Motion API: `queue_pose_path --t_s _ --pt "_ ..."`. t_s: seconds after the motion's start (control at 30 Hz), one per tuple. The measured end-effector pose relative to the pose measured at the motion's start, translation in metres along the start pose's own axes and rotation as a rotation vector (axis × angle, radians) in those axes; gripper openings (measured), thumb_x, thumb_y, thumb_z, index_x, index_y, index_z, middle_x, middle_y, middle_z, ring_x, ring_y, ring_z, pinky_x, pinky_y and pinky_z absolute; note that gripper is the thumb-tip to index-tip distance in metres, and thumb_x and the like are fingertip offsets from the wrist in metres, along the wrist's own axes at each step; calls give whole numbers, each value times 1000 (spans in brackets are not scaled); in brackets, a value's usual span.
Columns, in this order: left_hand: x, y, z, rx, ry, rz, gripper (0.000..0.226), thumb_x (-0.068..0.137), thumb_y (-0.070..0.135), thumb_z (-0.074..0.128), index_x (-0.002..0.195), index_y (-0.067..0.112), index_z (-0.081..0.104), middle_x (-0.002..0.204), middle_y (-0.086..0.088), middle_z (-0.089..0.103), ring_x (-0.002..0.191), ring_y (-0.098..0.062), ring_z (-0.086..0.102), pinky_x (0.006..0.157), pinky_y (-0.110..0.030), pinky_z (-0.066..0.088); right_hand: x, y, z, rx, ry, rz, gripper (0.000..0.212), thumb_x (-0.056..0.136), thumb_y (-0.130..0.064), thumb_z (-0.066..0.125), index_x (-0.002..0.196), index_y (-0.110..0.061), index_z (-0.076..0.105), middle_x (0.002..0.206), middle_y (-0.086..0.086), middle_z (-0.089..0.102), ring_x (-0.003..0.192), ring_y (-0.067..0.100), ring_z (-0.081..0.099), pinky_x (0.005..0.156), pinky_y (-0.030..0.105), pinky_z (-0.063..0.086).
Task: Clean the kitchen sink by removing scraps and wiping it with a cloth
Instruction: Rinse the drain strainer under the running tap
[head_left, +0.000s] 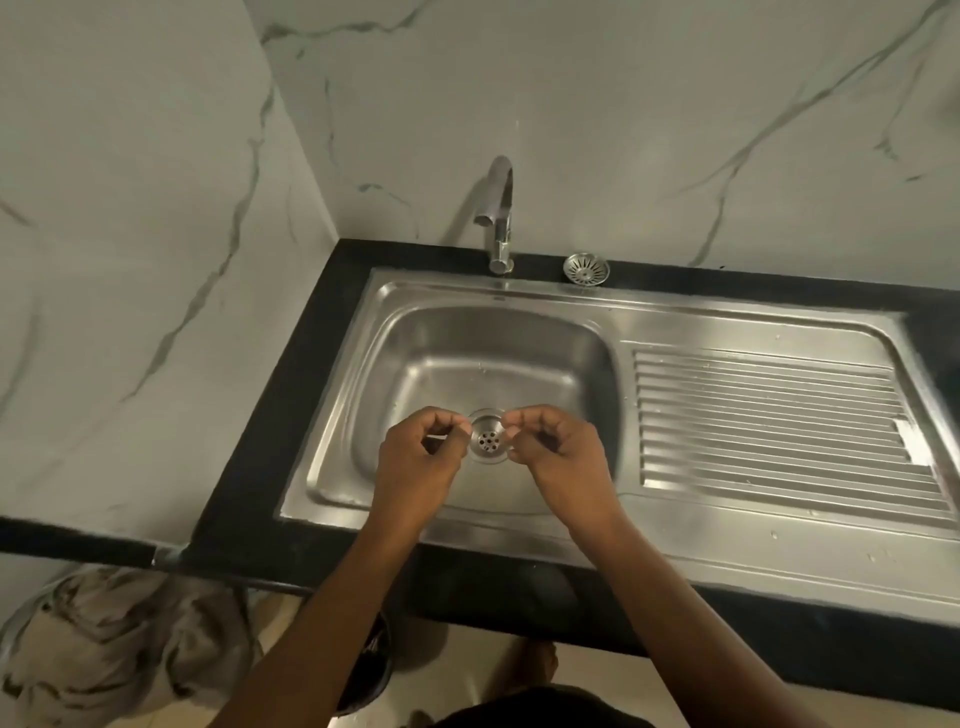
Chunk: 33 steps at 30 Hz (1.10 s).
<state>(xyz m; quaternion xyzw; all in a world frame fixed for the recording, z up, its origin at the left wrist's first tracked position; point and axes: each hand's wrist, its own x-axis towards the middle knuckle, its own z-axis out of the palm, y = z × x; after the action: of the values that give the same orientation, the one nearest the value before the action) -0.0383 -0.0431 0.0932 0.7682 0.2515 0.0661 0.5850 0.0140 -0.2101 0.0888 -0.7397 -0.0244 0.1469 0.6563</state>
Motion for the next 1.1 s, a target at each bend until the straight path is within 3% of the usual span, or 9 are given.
queue_pose_path --t_s 0.2,0.4,0.6,0.8,0.83,0.9,0.97,1.03,1.1 --pt "32 11 23 19 29 -9 17 95 21 73 105 34 76 95 4 79 86 -23 78 87 -54 64 35 5 -18 66 47 86 16 92 3 68 100 -8 77 92 11 79 84 23 74 89 53 61" --pt "85 22 33 44 13 43 16 96 27 73 112 30 74 91 3 79 80 -12 78 86 -41 66 63 7 -16 110 103 115 16 94 6 65 100 -4 76 95 16 78 82 23 72 90 50 60" --pt "158 34 48 40 -7 25 19 97 21 74 115 15 75 103 -10 79 96 -31 77 93 -52 63 81 1 -9 51 135 86 10 96 -6 70 101 -11 78 94 5 78 96 27 74 94 50 60" --pt "234 53 65 147 -49 103 40 95 29 76 131 10 71 125 -9 77 117 -23 73 106 -38 55 103 -4 -2 53 173 89 10 95 -7 71 100 -13 77 91 10 77 87 25 75 81 38 64" --pt "246 56 70 148 -71 101 35 95 31 77 125 12 74 120 -8 77 114 -22 72 106 -36 54 108 -4 -2 75 180 89 11 96 -6 70 100 -13 77 91 9 77 85 23 75 78 33 62" --pt "267 62 78 148 -99 79 15 92 36 78 84 31 67 84 7 68 87 -17 66 91 -32 50 118 -6 -2 119 199 92 11 96 -6 70 101 -14 76 88 7 77 84 18 74 75 28 60" --pt "287 63 86 188 -84 66 44 90 44 78 62 28 49 64 10 53 67 -14 56 73 -32 46 129 -9 -3 160 220 87 11 96 -8 70 103 -14 76 86 4 77 82 17 74 73 25 60" --pt "298 63 89 215 -66 49 50 90 47 77 59 11 62 61 -5 64 61 -23 62 64 -37 48 140 -14 -5 182 246 74 9 96 -12 70 100 -17 77 83 3 77 80 18 74 72 24 60" --pt "305 59 91 211 -64 21 49 91 46 75 73 1 75 71 -14 74 66 -28 68 65 -39 52 151 -18 -8 202 268 68 7 96 -18 72 94 -20 78 80 2 76 78 18 74 72 25 61"
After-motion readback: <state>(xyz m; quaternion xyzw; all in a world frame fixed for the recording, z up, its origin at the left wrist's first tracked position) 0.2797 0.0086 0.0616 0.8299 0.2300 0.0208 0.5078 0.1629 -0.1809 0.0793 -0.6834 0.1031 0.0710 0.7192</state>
